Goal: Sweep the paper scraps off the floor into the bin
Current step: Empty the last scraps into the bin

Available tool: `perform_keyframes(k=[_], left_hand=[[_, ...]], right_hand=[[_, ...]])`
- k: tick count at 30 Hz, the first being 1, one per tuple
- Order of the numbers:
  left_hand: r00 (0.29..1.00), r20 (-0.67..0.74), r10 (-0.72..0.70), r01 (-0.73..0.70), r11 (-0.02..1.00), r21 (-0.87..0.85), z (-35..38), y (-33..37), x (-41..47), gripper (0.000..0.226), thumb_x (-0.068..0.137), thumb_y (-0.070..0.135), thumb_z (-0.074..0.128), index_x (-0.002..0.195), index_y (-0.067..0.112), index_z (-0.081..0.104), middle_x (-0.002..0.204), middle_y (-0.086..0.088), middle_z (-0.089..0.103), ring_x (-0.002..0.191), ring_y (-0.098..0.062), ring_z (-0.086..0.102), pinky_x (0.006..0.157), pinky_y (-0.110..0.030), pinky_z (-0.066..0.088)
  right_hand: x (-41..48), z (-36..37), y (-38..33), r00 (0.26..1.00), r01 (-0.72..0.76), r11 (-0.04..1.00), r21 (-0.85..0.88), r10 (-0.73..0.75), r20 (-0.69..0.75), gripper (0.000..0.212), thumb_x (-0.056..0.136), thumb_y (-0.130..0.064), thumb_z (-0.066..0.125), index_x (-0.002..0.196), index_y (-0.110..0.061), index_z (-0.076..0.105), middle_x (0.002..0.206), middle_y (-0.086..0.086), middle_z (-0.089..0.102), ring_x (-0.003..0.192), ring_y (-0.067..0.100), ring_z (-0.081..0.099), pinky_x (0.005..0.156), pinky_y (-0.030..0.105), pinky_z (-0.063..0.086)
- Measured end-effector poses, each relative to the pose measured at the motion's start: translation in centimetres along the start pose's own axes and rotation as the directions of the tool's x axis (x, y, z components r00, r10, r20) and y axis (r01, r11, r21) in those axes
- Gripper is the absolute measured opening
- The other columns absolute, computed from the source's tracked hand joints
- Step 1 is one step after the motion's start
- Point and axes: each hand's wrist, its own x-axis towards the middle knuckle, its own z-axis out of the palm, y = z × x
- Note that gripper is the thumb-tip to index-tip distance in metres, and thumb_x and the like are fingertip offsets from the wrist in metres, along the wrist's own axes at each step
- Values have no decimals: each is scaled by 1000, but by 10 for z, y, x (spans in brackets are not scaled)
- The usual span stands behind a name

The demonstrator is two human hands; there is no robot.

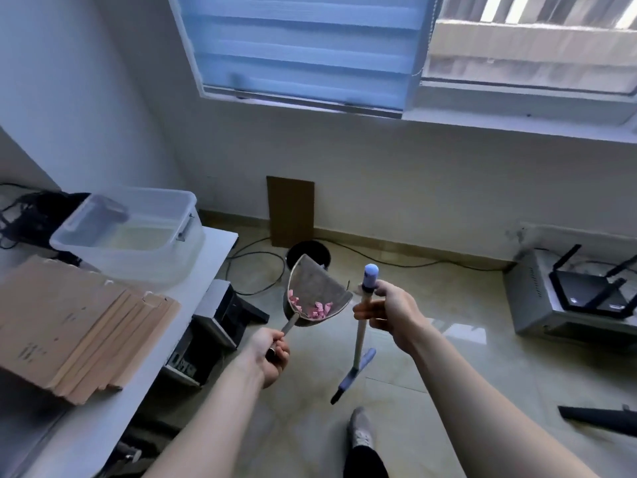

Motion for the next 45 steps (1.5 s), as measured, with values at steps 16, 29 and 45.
perform_keyframes(k=[16,29,45], left_hand=[[936,-272,225,-166,960,224,146,115,66,22,95,3,31,76,13,38,49,0,33,30,-8,31,30,-9,24],[831,-322,454,-198,782,591,136,155,133,14,83,2,39,88,9,50,65,-8,44,44,-16,35,44,-19,23],[757,-126,641,11,180,984,129,165,152,14,96,22,43,110,20,40,112,-10,62,91,-29,57,74,-34,46]], right_hand=[[177,-36,-95,980,197,851,-486,-187,70,22,98,-35,66,88,-15,65,70,5,78,64,18,78,85,45,62],[247,-7,-146,972,215,764,-608,-230,55,17,96,-34,67,84,-22,64,66,1,77,61,13,76,85,37,61],[293,13,-138,970,169,739,-652,-243,-24,20,95,-34,63,83,-17,62,68,1,76,68,18,75,81,41,61]])
